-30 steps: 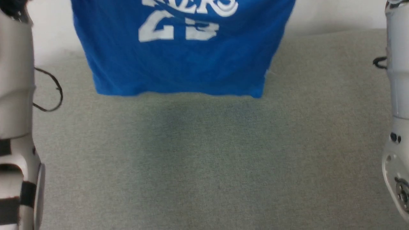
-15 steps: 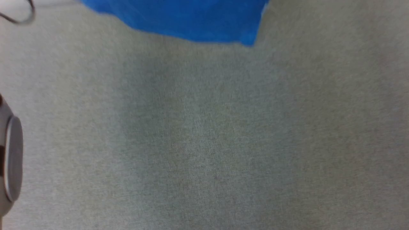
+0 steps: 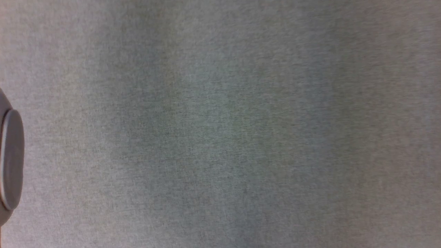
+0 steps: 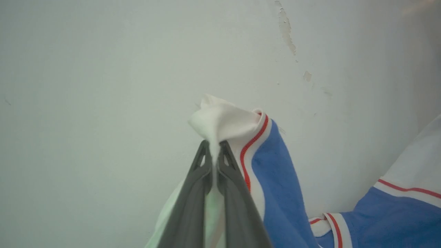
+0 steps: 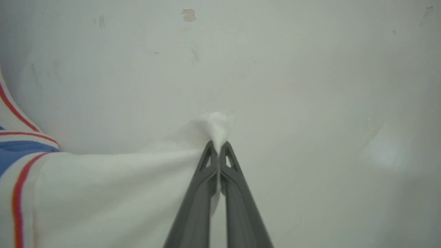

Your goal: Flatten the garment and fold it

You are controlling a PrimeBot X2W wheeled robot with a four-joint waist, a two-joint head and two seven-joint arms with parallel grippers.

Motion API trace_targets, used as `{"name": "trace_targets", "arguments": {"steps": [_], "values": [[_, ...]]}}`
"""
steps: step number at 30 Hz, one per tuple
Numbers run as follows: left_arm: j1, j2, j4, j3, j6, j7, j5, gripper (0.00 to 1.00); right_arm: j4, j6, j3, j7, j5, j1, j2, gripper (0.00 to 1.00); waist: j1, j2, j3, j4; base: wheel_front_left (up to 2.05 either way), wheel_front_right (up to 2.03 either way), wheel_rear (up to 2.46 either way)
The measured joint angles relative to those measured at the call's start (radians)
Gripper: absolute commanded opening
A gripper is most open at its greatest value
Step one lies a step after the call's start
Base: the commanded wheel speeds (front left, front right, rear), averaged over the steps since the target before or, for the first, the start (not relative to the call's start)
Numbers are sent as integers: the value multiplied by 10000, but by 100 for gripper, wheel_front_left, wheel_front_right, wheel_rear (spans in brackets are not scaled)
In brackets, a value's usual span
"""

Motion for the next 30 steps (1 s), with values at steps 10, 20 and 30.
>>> {"name": "trace_targets", "arguments": {"steps": [10, 20, 30], "values": [[943, 476, -447, 545, -307, -226, -499, 0, -1020, -2, 63, -625, -535, 406, -301, 0, 0, 0, 1090, 372, 0, 0, 0], [3282, 955, -1183, 374, -405, -226, -1695, 0, -970, 0, -575, -575, 1908, 2343, 579, 0, -2, 1, 951, 775, 0, 0, 0], [5991, 1647, -2771, 359, -407, 424, -3218, 0, -2063, -2, -453, 895, 5396, 5034, 545, 0, -4, 1, 308, 800, 0, 0, 0]]}}
